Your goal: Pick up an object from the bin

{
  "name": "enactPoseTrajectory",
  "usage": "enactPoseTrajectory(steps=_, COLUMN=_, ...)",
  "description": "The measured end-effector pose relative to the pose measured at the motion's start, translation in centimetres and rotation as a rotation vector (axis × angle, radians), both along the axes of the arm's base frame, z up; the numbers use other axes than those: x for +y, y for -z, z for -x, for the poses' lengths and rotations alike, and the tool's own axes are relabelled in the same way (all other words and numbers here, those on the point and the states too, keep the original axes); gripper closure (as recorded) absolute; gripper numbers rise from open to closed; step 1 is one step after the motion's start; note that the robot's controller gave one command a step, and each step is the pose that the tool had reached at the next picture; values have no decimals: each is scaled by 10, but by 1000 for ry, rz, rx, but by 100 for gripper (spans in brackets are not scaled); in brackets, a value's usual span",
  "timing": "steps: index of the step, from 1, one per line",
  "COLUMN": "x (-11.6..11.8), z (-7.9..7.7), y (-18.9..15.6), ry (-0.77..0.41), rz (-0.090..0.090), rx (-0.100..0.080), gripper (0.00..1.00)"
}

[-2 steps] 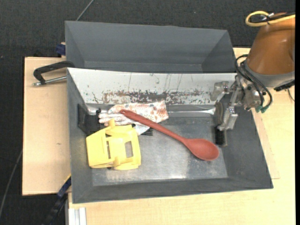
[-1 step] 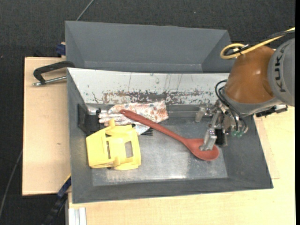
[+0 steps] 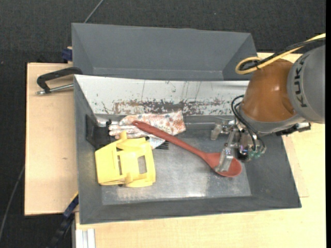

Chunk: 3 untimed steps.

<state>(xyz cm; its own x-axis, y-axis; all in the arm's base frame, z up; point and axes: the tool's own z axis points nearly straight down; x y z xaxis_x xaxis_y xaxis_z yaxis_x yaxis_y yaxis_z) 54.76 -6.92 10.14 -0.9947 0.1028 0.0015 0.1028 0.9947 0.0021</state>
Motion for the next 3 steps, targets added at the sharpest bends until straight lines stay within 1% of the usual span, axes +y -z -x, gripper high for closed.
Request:
enactPoseTrajectory(steps=1, x=-1, z=32, y=-25, ry=105, rz=-1, rx=-3, gripper=0)
enactPoseTrajectory(steps=2, x=-2, z=18, y=30, ry=112, rz=-1, rx=-2, gripper=0)
enactPoseTrajectory(steps=3, x=-24, z=37, y=31, ry=208, rz=-2, rx=-2, gripper=100)
